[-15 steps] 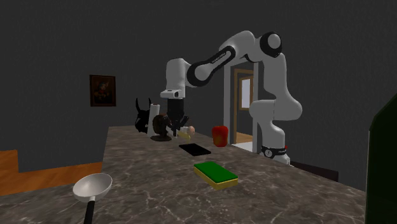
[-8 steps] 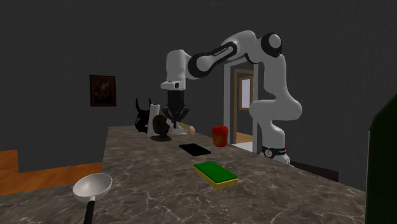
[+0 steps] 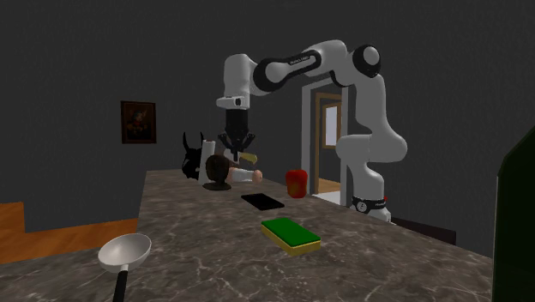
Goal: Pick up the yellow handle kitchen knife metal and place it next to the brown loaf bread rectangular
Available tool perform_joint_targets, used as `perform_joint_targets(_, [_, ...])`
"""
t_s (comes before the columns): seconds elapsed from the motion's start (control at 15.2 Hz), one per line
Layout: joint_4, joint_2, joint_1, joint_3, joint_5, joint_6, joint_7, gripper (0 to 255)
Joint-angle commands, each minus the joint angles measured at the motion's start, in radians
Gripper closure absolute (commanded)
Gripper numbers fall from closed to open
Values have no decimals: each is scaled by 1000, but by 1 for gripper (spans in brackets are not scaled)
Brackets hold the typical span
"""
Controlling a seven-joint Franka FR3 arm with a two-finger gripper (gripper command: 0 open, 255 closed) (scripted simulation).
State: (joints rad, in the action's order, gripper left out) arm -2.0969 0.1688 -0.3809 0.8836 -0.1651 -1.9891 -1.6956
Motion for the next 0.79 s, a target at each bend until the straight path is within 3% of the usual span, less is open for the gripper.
perform_joint_targets(0.0, [21, 10, 0, -7, -6, 29, 6, 255])
perform_joint_targets(0.73, [138, 38, -2, -31, -17, 167, 15, 255])
